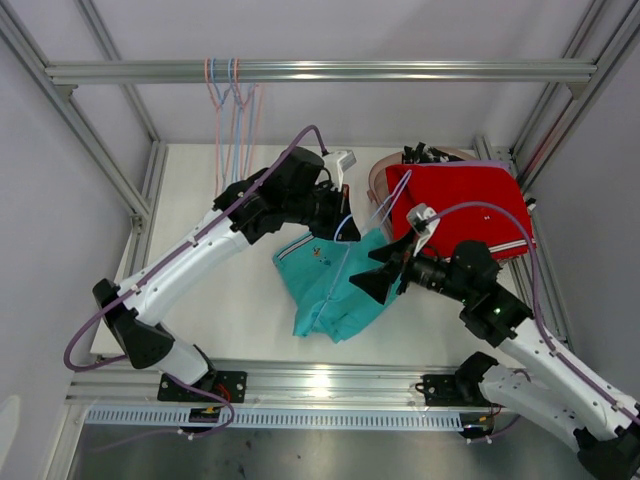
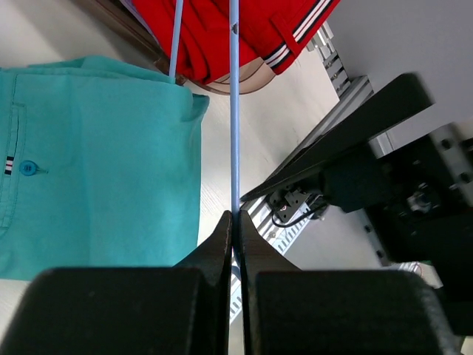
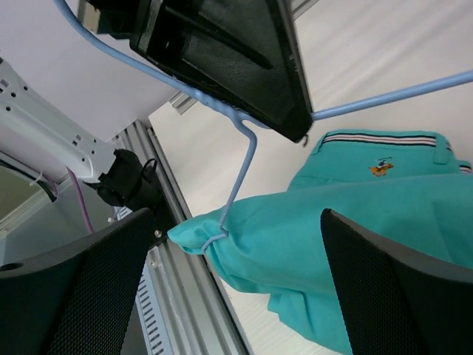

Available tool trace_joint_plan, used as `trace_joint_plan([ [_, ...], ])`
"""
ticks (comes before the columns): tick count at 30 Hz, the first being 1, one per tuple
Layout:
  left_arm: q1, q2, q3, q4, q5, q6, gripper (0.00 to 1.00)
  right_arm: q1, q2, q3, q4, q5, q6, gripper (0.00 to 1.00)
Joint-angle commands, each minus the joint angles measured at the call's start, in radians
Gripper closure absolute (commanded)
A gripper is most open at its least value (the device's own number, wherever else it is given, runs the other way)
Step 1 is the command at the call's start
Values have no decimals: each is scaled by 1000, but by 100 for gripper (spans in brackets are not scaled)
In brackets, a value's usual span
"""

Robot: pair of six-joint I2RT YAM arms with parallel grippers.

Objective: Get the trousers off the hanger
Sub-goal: Pick up the hanger from the corner of the board.

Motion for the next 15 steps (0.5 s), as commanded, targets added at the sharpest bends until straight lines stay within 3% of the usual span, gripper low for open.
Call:
trace_joint_plan([
  [1,15,-18,60,97,53,16,100,70,76,0,124,101,-22,1],
  [8,24,-47,-4,133,58,22,100,162,214,20,222,269,-42,3],
  [11,26,-56,-23,146,67,20,100,173,242,20,274,293,-38,15],
  [15,33,-71,-72,167,75,19,99,182,256,37,288,310,-34,50],
])
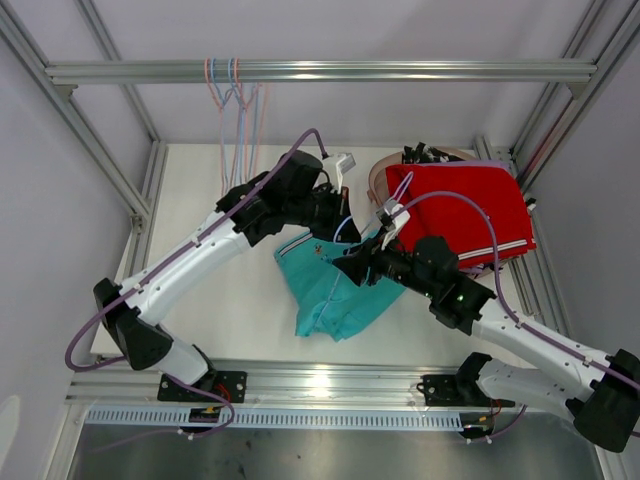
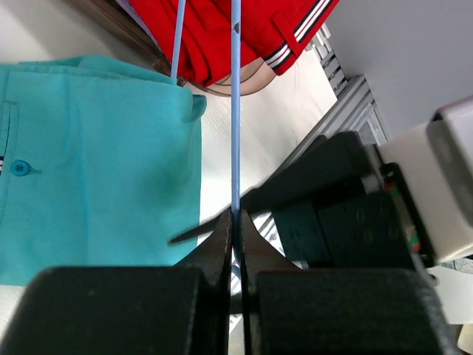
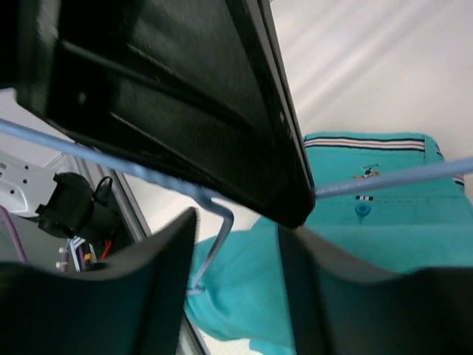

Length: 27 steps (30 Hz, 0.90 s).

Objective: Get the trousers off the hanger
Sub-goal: Pick up the hanger from the corner of the board.

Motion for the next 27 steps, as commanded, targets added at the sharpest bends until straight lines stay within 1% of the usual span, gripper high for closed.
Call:
trace_joint_plan([
  [1,17,-69,-19,108,43,10,100,11,5,42,98,59,-5,55],
  [2,19,-70,-24,112,46,10,100,14,5,50,90,61,-5,63],
  [5,25,-77,-46,122,55,8,100,17,-3,52,89,71,-2,76],
  [6,28,-81,-53,123,58,7,100,19,-6,50,89,73,1,84],
  [10,35,-92,-66,132,61,8,99,22,-4,50,96,62,16,100],
  [11,38,-95,-59,132,58,16,100,22,-1,52,95,64,19,100],
  [15,54,-118,-76,143,51,40,85,26,3,59,90,68,21,100],
  [17,65,-130,-82,146,43,51,80,28,3,62,89,73,21,100],
  [18,69,-142,-87,149,40,53,71,30,3,62,86,74,21,100],
  [20,84,-155,-99,158,40,60,61,31,5,68,80,73,21,100],
  [21,88,-168,-105,164,38,62,53,33,5,70,75,73,21,100],
  [24,95,-181,-115,184,35,74,40,37,8,76,64,76,18,100],
  [27,114,-187,-101,162,34,91,37,37,5,84,52,90,13,100],
])
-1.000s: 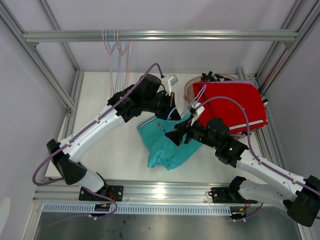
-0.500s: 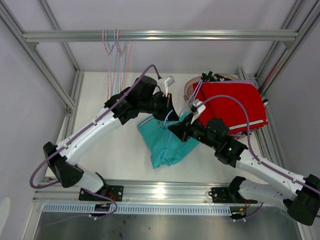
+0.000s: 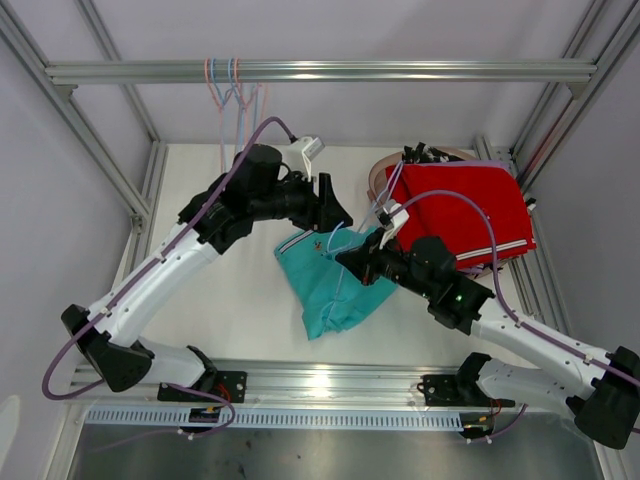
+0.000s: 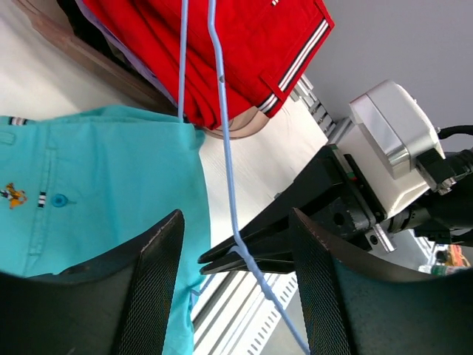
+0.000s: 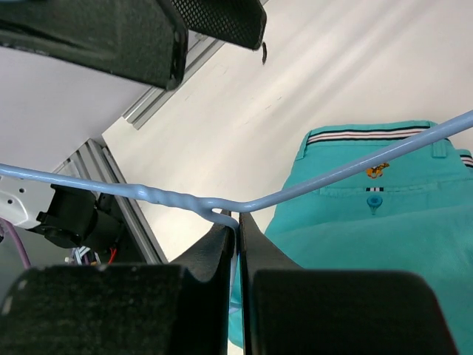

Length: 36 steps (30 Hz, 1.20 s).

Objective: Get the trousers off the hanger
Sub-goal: Pick up the hanger from the corner of the board.

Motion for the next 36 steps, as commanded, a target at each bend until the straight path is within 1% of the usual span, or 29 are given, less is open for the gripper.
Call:
trace_joint_plan([
  [1,29,-44,11,20,1,43,37,8,-7,73,42,42,-22,100],
  [6,41,-93,14,26,33,151,36,3,-20,156,-24,104,-29,100],
  [10,67,-153,-12,66,35,166,38,-14,-7,235,-86,110,-23,100],
  [13,88,-194,-47,103,1,146,39,-24,12,286,-105,115,-13,100],
  [14,93,-203,-74,115,-7,136,46,-32,26,299,-110,113,-5,100],
  [15,93,-219,-84,132,-7,134,52,-41,36,311,-111,101,7,100],
  [17,92,-225,-108,184,50,143,62,-86,67,354,-117,64,53,100],
  [18,93,-223,-116,198,103,145,62,-96,78,369,-117,40,64,100],
  [19,92,-222,-124,224,130,151,62,-110,87,397,-117,30,76,100],
  [22,92,-202,-159,270,222,146,46,-129,115,434,-153,-6,98,100],
  [23,93,-193,-160,296,246,145,43,-136,127,455,-154,-20,107,100],
  [26,93,-153,-185,337,334,129,40,-158,141,478,-146,-86,142,100],
  [29,93,-119,-185,339,368,134,39,-167,153,510,-153,-125,159,100],
  [36,92,-105,-179,305,314,178,37,-202,168,570,-151,-178,220,100],
])
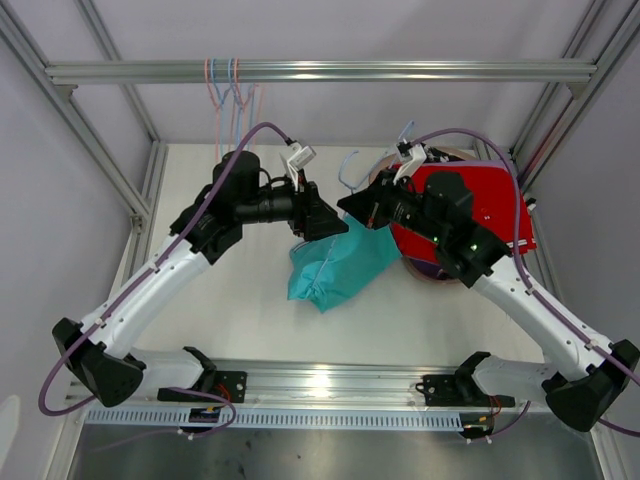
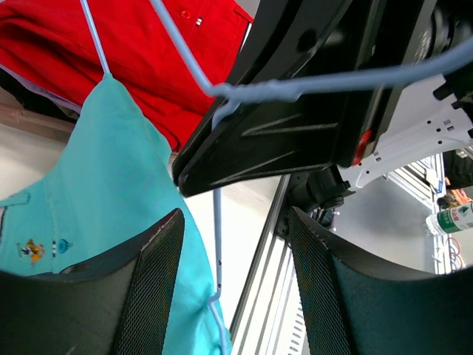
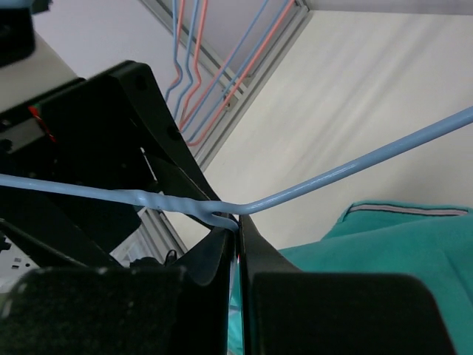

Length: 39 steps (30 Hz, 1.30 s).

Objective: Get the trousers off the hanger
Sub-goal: Pick up the hanger from the corner of the board.

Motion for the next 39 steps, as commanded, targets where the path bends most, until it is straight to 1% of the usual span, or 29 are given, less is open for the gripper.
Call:
trace_joint_plan([
  [1,7,-8,4,36,21,36,37,-22,-10,97,124,-74,43,100],
  [5,7,15,-4,51,41,24,37,-36,-1,108,137,-115,80,100],
  [6,8,16,-6,60,49,9,37,-37,1,106,172,-121,95,100],
  [9,8,24,-41,120,93,-40,38,-39,7,95,199,-141,109,100],
  [10,7,27,-39,143,108,-53,42,-39,9,91,205,-146,121,100],
  [13,4,44,-53,196,154,-113,49,-39,15,65,240,-158,142,100],
  [18,-2,70,-73,258,211,-195,56,-39,25,48,266,-172,150,100],
  [21,-1,72,-84,287,227,-226,65,-39,27,43,271,-174,149,100],
  [22,-1,70,-84,287,225,-231,73,-39,26,40,269,-172,149,100],
  [24,-2,61,-87,295,223,-240,82,-40,26,34,274,-169,143,100],
  [25,-2,58,-87,296,223,-243,92,-40,24,22,277,-164,141,100],
  [26,-2,49,-84,296,222,-245,99,-43,24,16,285,-163,144,100],
  [35,-2,0,-89,249,136,-213,100,-49,64,-5,286,-167,127,100],
  [38,-1,-13,-82,218,89,-194,100,-49,82,12,265,-169,110,75],
  [39,1,-14,-76,206,78,-179,100,-48,85,17,256,-168,106,56],
])
